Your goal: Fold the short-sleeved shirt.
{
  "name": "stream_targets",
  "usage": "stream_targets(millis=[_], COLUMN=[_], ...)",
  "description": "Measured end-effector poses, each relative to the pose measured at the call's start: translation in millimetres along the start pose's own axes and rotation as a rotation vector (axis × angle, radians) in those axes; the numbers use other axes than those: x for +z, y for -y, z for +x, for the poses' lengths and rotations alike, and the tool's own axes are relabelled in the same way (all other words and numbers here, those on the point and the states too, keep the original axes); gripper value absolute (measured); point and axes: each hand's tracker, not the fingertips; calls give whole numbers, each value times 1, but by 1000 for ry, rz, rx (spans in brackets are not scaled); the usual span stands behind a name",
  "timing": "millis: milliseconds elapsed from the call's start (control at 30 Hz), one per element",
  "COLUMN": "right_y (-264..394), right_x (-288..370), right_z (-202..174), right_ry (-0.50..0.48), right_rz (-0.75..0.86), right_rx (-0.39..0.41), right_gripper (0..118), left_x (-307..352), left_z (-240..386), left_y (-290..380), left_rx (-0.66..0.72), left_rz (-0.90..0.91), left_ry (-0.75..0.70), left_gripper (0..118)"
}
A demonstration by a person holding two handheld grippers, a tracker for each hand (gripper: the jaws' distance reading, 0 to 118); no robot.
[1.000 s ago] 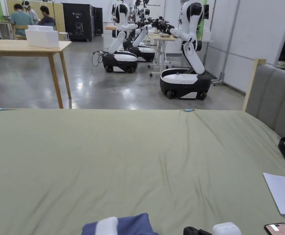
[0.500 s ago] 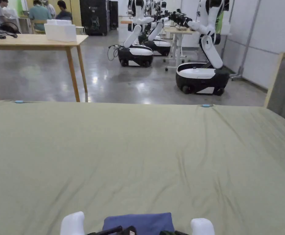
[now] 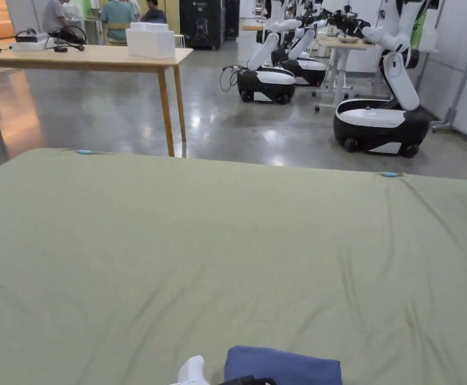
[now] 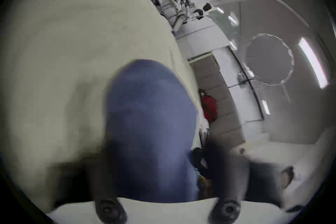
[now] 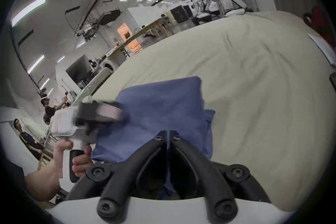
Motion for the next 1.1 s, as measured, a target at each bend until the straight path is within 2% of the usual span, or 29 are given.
stream_targets(millis=[33,67,167,200,367,500,633,667,733,867,900,933,967,1000,1033,1067,1100], right_y=[-1,-3,-8,-10,-16,-16,-15,-15,-16,-18,-18,-17,-17,-18,-19,-19,-21], right_x=[2,4,8,9,4,-9,-24,-25,-29,-33,-33,-34,-34,-33,-31,-29,-24], right_z=[-2,-6,-20,-26,-55,-82,-105,-94,-97,-103,-103,-105,-105,-105,-105,-102,-101], right_ry=[-1,-4,1,-1,-23,-58,-63,-67,-72,-59,-59,-58,-57,-55,-52,-49,-47], right_rz=[5,10,22,23,28,15,-9,-13,-17,-34,-37,-37,-38,-38,-35,-33,-24], right_rx=[2,6,46,56,105,131,181,177,176,190,190,189,187,187,189,193,200], right_gripper=[4,4,4,4,4,4,4,4,4,4,4,4,4,4,4,4,4], left_x=[-1,-12,12,31,135,225,310,327,361,391,392,392,390,388,392,403,410], left_z=[2,-24,-20,-15,-23,-34,-69,-78,-110,-150,-155,-159,-158,-156,-151,-140,-133], left_y=[0,-21,-45,-29,-75,-122,-170,-179,-205,-227,-227,-226,-225,-222,-218,-218,-217], left_rx=[-26,-61,-126,-179,-287,-420,-419,-414,-359,-288,-275,-238,-235,-248,-262,-323,-283], left_rz=[8,12,7,17,39,29,70,64,80,118,119,114,121,118,116,208,242], left_ry=[-84,-81,-117,-139,-247,-422,-537,-564,-632,-727,-704,-677,-691,-710,-709,-690,-710], left_gripper=[21,21,21,21,21,21,21,21,21,21,26,50,91,118,115,114,115])
